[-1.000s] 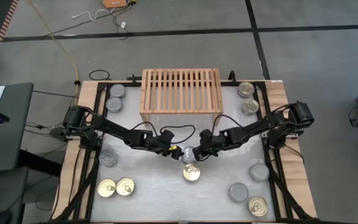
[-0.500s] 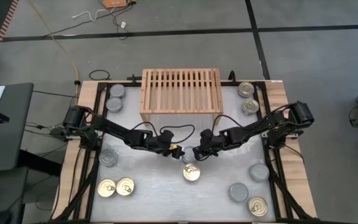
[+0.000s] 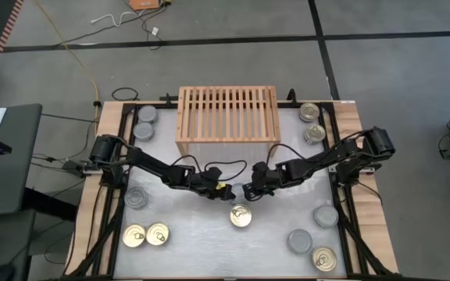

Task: Stack canned seafood by type on shelf
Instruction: Put the green tuna can on the shelf

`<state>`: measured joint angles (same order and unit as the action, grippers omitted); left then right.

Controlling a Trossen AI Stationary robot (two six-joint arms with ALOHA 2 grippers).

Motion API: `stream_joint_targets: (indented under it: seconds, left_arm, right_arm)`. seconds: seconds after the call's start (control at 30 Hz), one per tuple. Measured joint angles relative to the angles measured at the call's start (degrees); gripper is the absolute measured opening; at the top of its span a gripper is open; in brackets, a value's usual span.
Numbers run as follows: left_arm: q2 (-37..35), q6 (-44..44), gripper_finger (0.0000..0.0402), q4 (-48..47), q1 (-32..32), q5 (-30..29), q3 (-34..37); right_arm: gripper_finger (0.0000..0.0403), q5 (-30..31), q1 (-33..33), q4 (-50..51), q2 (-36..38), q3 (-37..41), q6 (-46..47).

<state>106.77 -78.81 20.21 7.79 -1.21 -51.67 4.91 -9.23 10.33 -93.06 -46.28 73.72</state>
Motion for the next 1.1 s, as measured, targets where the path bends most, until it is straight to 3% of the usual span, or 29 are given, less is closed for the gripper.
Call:
stream_joint_targets:
  seconds: [1.1]
  left_arm:
    - [2.0,-3.4,0.0274,4.7,-0.7,3.0,0.0]
  right_arm:
    - [0.0018,0.1,0.0,1.7,0.0,0.0,-0.2]
